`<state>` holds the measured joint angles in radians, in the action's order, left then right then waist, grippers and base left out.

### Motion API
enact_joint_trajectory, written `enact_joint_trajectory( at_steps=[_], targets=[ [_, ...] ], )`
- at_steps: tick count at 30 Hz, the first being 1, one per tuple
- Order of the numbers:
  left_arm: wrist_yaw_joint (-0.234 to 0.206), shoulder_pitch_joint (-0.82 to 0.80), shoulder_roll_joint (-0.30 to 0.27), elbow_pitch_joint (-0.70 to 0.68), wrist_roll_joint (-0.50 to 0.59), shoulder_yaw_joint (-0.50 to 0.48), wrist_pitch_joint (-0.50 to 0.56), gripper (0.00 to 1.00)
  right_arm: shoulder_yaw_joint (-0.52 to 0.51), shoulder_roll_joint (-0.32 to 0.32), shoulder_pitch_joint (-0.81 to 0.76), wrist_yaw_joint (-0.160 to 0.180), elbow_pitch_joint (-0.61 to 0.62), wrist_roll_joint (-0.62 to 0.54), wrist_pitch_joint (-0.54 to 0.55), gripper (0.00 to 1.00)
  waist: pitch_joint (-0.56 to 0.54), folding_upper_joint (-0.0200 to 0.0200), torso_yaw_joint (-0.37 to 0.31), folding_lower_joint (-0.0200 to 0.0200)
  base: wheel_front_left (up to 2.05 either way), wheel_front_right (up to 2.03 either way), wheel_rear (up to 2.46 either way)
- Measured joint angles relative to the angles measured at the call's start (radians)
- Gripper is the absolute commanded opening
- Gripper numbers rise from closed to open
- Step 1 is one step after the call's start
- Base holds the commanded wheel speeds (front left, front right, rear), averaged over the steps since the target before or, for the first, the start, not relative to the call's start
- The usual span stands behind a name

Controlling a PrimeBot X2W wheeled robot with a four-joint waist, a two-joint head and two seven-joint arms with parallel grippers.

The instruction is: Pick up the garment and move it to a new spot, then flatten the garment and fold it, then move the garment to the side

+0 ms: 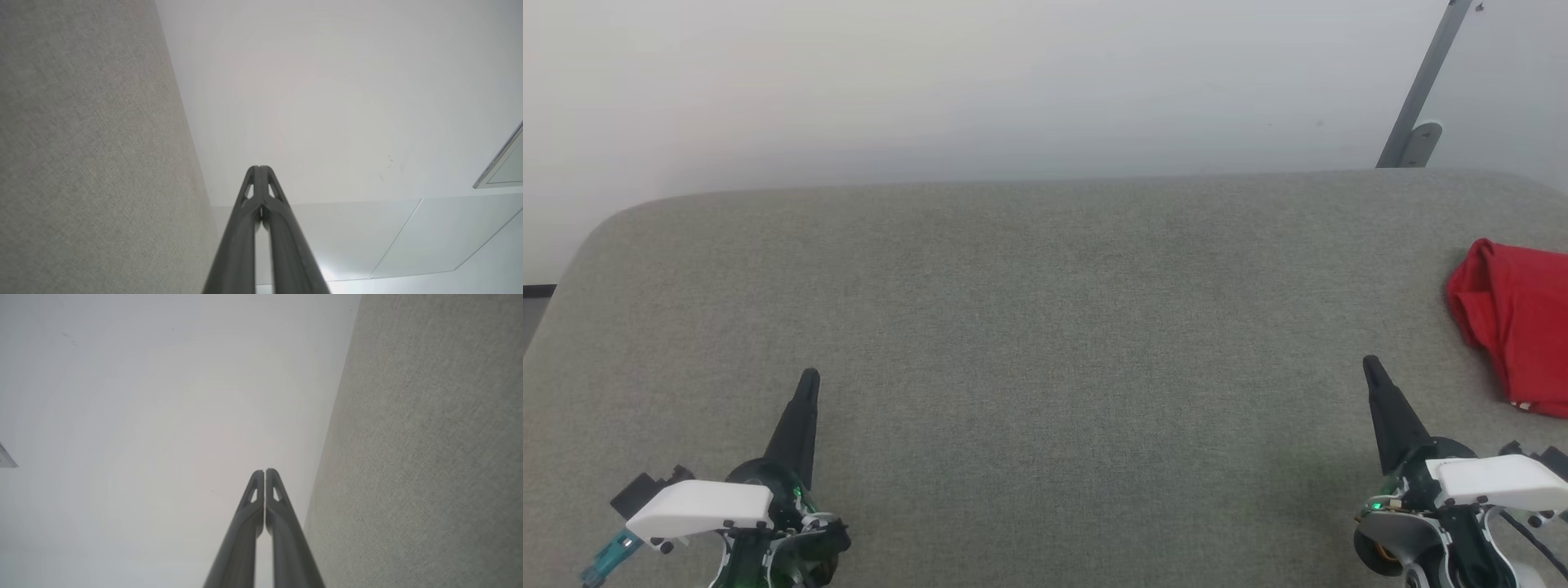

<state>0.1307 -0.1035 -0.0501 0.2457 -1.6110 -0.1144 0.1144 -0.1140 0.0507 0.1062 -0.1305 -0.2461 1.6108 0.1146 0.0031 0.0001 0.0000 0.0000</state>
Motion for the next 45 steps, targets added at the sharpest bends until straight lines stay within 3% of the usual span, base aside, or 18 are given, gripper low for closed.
enact_joint_trajectory(
  at_steps=[45],
  targets=[
    [0.000, 0.000, 0.000, 0.000, 0.000, 0.001, 0.000, 0.00, 0.000, 0.000, 0.000, 0.000, 0.000, 0.000, 0.000, 0.00, 0.000, 0.0000, 0.000, 0.0000, 0.00, 0.00, 0.00]
  ],
)
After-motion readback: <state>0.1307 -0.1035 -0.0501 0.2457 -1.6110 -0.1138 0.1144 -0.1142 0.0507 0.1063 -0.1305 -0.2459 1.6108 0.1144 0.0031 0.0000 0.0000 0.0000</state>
